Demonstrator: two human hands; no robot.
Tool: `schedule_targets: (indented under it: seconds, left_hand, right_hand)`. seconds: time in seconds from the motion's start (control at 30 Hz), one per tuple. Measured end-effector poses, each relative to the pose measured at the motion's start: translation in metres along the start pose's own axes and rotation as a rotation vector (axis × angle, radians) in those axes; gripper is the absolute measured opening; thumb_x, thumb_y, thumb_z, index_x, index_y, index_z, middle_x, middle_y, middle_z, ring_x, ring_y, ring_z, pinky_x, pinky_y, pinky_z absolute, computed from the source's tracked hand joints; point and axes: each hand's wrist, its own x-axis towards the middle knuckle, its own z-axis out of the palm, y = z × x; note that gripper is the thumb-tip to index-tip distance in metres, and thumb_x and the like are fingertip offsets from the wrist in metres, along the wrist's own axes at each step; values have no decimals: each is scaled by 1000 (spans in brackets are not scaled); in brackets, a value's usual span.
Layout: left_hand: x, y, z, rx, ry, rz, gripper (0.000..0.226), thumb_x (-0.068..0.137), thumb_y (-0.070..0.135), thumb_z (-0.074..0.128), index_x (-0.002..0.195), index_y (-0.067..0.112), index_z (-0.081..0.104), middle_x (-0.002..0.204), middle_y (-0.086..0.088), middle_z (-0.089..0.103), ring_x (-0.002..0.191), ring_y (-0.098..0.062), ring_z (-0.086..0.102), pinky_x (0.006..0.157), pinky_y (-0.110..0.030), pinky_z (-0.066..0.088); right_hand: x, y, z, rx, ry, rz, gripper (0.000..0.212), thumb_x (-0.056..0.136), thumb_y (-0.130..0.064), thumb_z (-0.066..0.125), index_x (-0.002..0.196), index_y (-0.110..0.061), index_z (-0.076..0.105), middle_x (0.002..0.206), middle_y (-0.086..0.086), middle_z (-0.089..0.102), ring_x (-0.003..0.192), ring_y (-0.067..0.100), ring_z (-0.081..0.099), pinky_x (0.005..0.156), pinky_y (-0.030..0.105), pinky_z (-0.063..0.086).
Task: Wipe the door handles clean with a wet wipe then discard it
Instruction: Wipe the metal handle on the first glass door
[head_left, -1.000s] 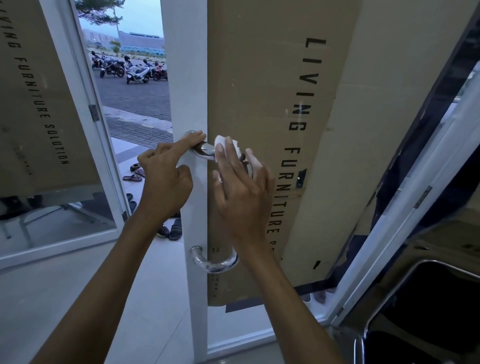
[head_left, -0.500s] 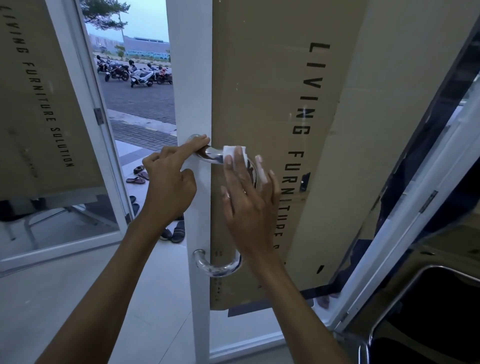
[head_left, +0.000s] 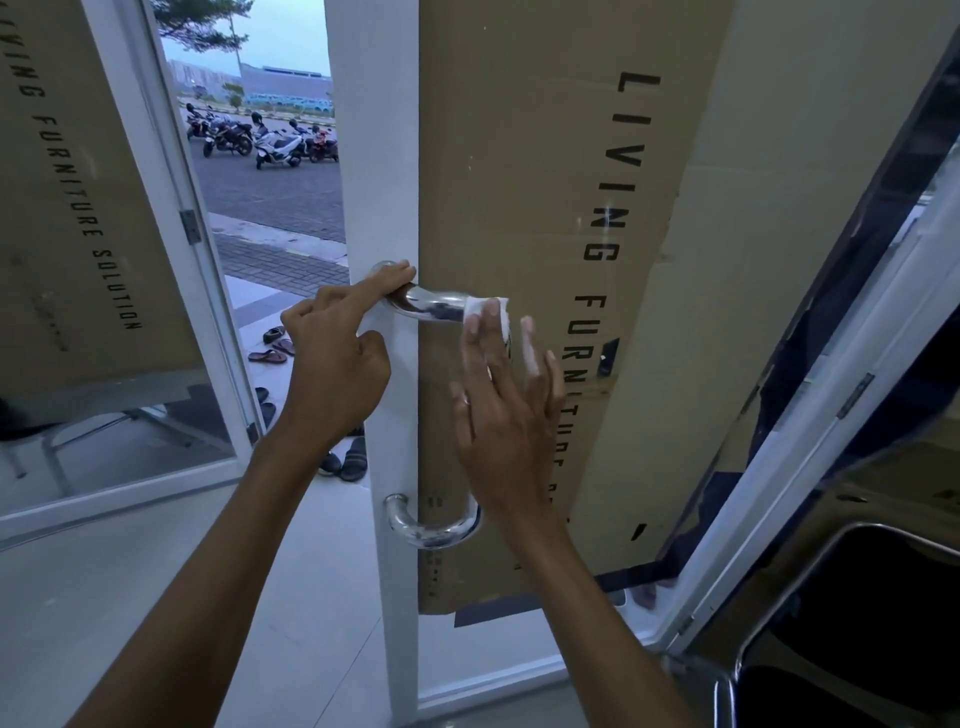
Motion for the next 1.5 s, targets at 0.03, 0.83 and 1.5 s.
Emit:
schedule_targets:
  seconds: [0.03, 0.83, 1.5]
  left_hand:
    - [0, -1, 1, -1, -2, -1, 80, 76, -14, 50, 145, 25, 59, 145, 14, 58, 121, -24, 59, 111, -60, 39]
    - [1, 1, 1, 31, -5, -18, 82, 73, -7, 41, 147, 25, 57, 147, 10, 59, 122, -23, 57, 108, -36, 27]
    - [14, 9, -18, -179, 2, -148, 69, 98, -9, 52, 157, 26, 44, 156, 5, 52, 135, -7, 56, 104, -36, 55]
  right_hand:
    - [2, -4, 0, 4, -6, -15, 61, 109, -30, 45, 166, -20, 28, 175, -1, 19, 162, 28, 14, 126, 55, 21]
    - [-2, -12, 2, 123, 2, 96, 63, 107, -29, 49, 166, -20, 29, 175, -2, 20, 160, 27, 22, 121, 52, 29]
    - [36, -22, -9, 86, 63, 48, 53, 105, -35, 52, 158, -30, 47, 162, -16, 46, 146, 19, 40, 118, 46, 26]
